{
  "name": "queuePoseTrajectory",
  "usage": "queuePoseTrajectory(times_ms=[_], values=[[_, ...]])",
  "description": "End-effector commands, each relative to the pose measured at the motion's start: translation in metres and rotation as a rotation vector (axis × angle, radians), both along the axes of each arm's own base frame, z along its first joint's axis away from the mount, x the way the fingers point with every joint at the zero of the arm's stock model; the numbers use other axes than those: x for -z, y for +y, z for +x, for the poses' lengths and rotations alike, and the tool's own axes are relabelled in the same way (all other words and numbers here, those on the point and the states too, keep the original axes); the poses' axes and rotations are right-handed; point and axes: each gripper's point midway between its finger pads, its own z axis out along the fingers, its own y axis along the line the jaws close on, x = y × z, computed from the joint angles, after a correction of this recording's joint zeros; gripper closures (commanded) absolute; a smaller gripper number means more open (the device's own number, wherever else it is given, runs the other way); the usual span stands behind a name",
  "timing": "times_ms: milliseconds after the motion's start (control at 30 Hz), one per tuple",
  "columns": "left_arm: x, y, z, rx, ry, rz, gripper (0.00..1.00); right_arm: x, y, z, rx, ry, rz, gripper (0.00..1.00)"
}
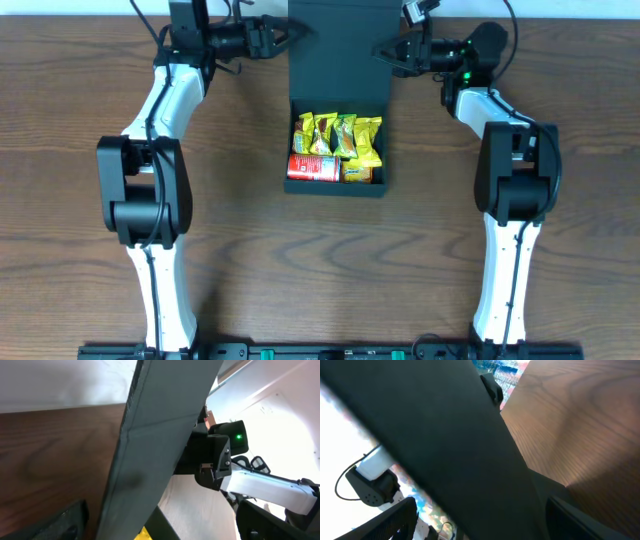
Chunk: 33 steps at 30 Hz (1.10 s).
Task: Pack container
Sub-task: 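Bring the left gripper to the lid's left edge beside the right gripper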
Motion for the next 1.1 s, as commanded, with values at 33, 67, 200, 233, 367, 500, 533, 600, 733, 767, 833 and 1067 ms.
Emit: queuePoseTrajectory(times_ms=[33, 67, 200, 233, 367, 500, 533, 600, 733, 767, 833, 1067], values=[[-0.004, -0.007, -0.003, 0.029, -0.035, -0.002, 0.05, 0.000, 0.012, -0.006, -0.035, 0.008, -0.004, 0.19], [-0.004, -0.007, -0.004, 0.039, -0.035, -0.006, 0.05, 0.000, 0.012, -0.006, -0.035, 0.008, -0.005, 0.19], [-0.008, -0.008, -0.013, 0.089, -0.034, -0.028, 0.05, 0.000, 0.012, -0.006, -0.034, 0.014, -0.005, 0.19], [-0.008, -0.008, -0.014, 0.099, -0.034, -0.032, 0.05, -0.001, 0.012, -0.006, -0.034, 0.009, -0.004, 0.19], [-0.013, -0.010, -0.025, 0.164, -0.037, -0.058, 0.05, -0.010, 0.010, -0.010, -0.032, -0.016, -0.003, 0.19], [-0.017, -0.011, -0.035, 0.223, -0.039, -0.083, 0.05, -0.020, 0.007, -0.016, -0.027, -0.052, -0.001, 0.19], [-0.018, -0.011, -0.038, 0.237, -0.039, -0.088, 0.05, -0.022, 0.006, -0.017, -0.025, -0.057, -0.001, 0.19], [-0.020, -0.011, -0.043, 0.264, -0.030, -0.101, 0.04, -0.026, 0.005, -0.020, -0.022, -0.070, 0.001, 0.19], [-0.022, -0.011, -0.047, 0.289, 0.007, -0.117, 0.05, -0.028, 0.005, -0.020, -0.018, -0.082, 0.006, 0.20], [-0.022, -0.011, -0.047, 0.289, 0.007, -0.117, 0.05, -0.028, 0.005, -0.020, -0.018, -0.082, 0.005, 0.19], [-0.022, -0.011, -0.047, 0.288, 0.008, -0.117, 0.05, -0.028, 0.005, -0.020, -0.018, -0.083, 0.005, 0.18], [-0.022, -0.002, -0.044, 0.269, 0.020, -0.119, 0.05, -0.028, 0.002, -0.019, -0.013, -0.083, 0.005, 0.22]])
